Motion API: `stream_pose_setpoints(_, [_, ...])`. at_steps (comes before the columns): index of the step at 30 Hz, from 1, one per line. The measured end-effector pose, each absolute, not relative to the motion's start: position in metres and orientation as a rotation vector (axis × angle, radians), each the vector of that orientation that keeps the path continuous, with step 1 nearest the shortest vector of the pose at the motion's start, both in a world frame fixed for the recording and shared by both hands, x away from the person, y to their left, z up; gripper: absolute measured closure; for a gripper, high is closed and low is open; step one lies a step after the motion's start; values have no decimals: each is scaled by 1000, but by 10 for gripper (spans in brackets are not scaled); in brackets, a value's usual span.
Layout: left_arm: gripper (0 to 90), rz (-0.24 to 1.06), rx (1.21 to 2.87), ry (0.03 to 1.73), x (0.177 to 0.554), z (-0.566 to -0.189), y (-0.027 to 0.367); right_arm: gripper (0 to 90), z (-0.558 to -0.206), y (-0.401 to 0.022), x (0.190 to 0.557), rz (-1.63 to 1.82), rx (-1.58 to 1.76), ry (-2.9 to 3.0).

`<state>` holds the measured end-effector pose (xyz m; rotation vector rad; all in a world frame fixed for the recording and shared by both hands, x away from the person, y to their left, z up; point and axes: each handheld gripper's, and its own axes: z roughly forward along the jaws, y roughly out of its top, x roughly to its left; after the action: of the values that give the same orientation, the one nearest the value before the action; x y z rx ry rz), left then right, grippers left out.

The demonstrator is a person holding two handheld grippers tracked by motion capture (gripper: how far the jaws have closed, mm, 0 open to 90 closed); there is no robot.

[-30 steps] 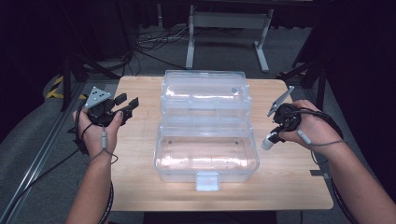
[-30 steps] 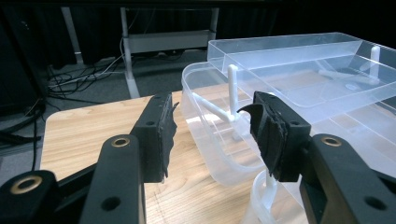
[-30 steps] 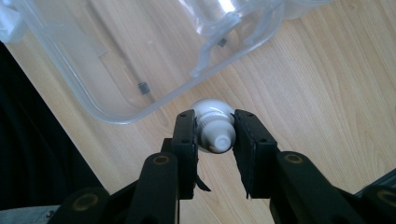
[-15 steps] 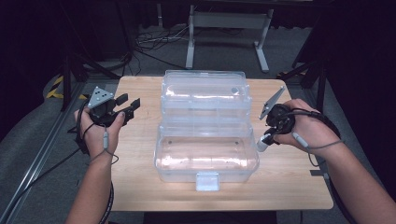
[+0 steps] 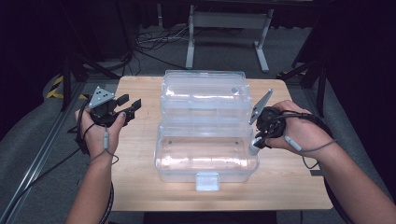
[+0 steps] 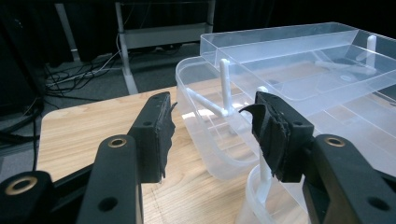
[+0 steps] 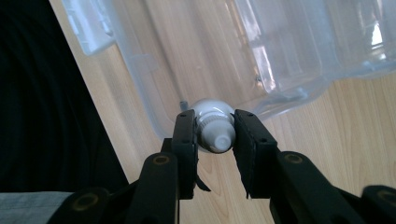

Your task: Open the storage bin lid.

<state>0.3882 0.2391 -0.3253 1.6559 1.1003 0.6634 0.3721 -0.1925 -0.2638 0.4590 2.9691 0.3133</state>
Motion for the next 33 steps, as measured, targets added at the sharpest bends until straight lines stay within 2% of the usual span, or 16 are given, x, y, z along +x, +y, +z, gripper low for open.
stream_pose_setpoints(33, [467,654,1664,1109,389,-326,242,710,-326,-164,386,146,251,3055])
